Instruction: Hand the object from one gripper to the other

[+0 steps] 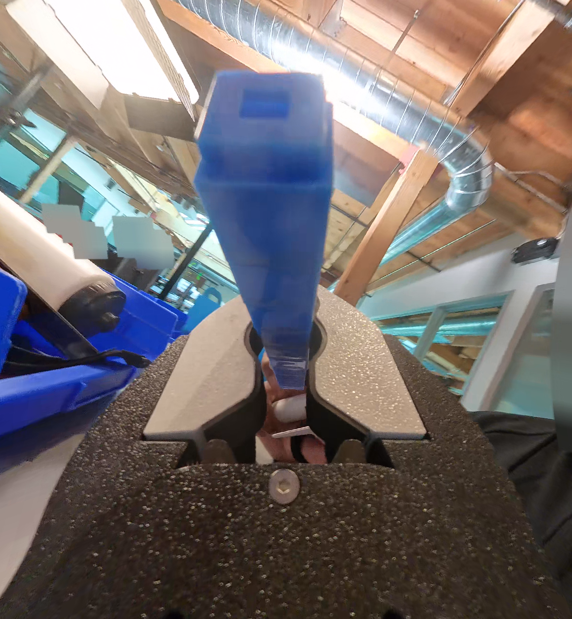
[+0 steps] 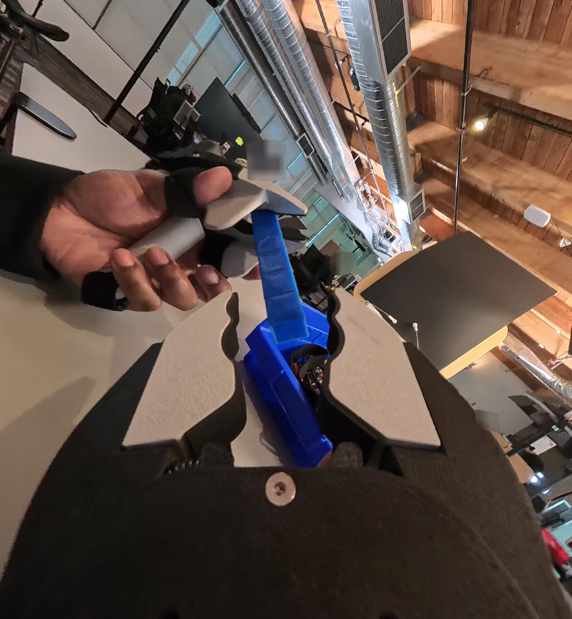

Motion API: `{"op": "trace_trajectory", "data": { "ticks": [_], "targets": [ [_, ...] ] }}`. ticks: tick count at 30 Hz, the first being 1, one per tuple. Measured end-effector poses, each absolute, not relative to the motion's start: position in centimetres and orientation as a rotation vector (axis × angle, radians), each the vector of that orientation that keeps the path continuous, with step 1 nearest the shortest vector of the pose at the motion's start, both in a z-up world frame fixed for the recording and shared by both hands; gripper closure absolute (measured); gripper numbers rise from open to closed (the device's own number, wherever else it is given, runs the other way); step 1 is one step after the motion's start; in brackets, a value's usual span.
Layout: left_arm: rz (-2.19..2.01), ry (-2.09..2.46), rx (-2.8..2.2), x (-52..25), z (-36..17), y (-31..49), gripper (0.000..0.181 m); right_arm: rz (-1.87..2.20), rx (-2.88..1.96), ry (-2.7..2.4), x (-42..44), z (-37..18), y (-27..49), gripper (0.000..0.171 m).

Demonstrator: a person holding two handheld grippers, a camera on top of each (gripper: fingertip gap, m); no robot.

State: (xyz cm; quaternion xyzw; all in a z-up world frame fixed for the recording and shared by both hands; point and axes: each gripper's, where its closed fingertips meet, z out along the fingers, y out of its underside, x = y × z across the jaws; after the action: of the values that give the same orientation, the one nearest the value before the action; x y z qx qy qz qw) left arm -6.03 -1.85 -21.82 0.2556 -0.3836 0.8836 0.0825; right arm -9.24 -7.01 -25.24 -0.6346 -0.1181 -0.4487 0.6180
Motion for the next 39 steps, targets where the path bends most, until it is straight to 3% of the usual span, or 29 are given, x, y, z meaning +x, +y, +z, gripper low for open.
{"op": "trace_trajectory", "data": {
  "ticks": [14,39],
  "targets": [
    [2.328,-1.112,0.657,-8.1,-23.2,-7.0,0.156,-1.129,-1.489,-0.362,-9.7,-26.2,-6.1,0.126],
    [2.296,-1.169,0.653,-9.0,-23.7,-9.0,0.156,-1.096,-1.509,-0.354,-9.7,-26.6,-6.0,0.123]
  ]
}}
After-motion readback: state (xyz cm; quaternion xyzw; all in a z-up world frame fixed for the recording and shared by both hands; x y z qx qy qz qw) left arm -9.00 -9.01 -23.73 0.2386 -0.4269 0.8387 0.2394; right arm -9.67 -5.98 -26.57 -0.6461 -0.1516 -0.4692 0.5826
